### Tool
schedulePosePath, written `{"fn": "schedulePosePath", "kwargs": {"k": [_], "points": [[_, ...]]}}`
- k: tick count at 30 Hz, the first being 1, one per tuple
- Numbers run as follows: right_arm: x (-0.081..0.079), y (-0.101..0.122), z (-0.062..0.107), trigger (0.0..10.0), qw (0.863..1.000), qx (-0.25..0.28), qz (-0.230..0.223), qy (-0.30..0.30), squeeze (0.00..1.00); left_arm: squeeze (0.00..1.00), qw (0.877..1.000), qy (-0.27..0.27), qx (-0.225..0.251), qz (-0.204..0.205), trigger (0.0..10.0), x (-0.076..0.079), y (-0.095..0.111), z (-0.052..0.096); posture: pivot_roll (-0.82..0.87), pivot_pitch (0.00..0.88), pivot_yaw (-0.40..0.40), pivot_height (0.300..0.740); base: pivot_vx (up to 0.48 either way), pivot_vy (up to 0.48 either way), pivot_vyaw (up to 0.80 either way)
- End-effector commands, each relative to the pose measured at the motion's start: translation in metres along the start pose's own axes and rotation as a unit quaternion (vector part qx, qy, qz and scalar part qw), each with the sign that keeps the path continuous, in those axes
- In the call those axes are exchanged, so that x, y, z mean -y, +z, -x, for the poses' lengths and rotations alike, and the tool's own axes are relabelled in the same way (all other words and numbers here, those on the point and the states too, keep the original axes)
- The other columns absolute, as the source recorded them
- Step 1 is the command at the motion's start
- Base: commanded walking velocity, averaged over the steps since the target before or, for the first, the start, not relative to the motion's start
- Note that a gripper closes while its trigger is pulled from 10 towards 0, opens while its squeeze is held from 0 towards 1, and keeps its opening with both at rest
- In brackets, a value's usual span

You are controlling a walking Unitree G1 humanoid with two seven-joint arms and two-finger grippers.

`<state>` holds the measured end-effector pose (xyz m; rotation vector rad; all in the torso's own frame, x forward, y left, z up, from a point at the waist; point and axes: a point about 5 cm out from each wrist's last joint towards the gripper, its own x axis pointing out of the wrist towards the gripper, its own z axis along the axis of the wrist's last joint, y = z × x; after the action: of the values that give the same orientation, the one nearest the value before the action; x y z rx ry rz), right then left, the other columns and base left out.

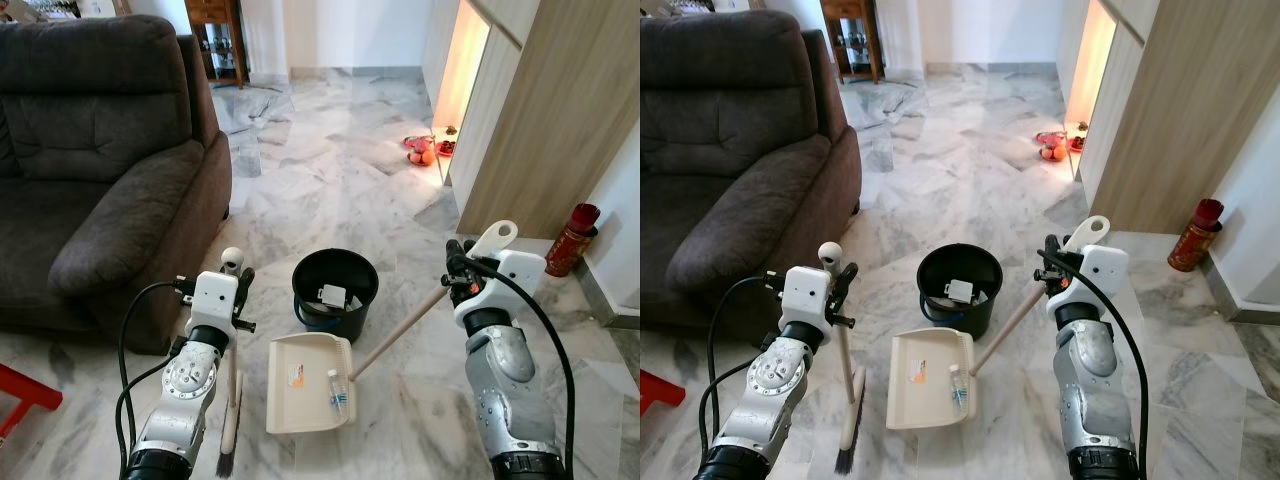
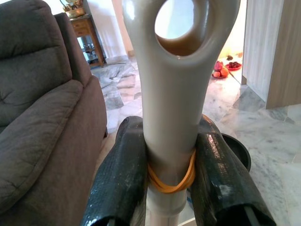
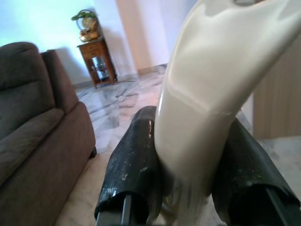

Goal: Sweep floor

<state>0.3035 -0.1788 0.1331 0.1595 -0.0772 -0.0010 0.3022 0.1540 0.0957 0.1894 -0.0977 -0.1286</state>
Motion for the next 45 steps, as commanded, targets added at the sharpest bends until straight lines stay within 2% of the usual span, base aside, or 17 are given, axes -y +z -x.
{"fn": "schedulePosePath", "kwargs": {"k": [1,5,10,15,20,30,34,45], "points": [[-0.008,0.022,-0.001,10.0,0.999,0.036,-0.008,0.031,0.00,0.00,0.999,0.001,0.025,-0.021,10.0,-0.005,0.009,-0.001,0.12,0.000,0.049,0.740,0.000,0.000,0.00],[-0.007,0.030,0.001,10.0,0.999,0.033,0.003,0.043,0.00,0.00,0.999,0.000,0.024,-0.021,10.0,-0.005,0.009,0.000,0.11,0.000,0.049,0.740,0.000,0.000,0.00],[-0.003,0.043,0.000,10.0,0.998,0.054,-0.015,0.016,0.00,0.00,0.999,-0.001,0.024,-0.021,10.0,-0.004,0.008,-0.001,0.11,0.000,0.052,0.740,0.000,0.000,0.00],[-0.010,0.062,-0.002,10.0,0.992,0.116,-0.041,-0.003,0.00,0.00,0.999,-0.003,0.026,-0.022,10.0,-0.004,0.008,-0.001,0.11,0.000,0.056,0.740,0.000,0.000,0.00],[-0.015,0.071,-0.002,10.0,0.988,0.144,-0.053,-0.004,0.00,0.00,0.999,-0.004,0.025,-0.023,10.0,-0.004,0.008,-0.001,0.12,0.000,0.058,0.740,0.000,0.000,0.00],[-0.018,0.095,-0.002,10.0,0.977,0.211,-0.033,-0.021,0.00,0.00,0.999,-0.008,0.028,-0.036,10.0,-0.003,0.009,-0.001,0.12,0.000,0.059,0.740,0.000,0.000,0.00],[-0.020,0.099,-0.003,10.0,0.971,0.230,-0.042,-0.039,0.00,0.00,0.999,0.003,0.029,-0.035,10.0,-0.004,0.008,0.000,0.13,0.000,0.057,0.740,0.000,0.000,0.00],[-0.029,0.100,-0.006,10.0,0.970,0.239,-0.042,-0.028,0.00,0.00,0.998,0.023,0.033,-0.041,10.0,-0.009,0.009,0.001,0.14,0.000,0.048,0.740,0.316,0.000,0.00]]}}
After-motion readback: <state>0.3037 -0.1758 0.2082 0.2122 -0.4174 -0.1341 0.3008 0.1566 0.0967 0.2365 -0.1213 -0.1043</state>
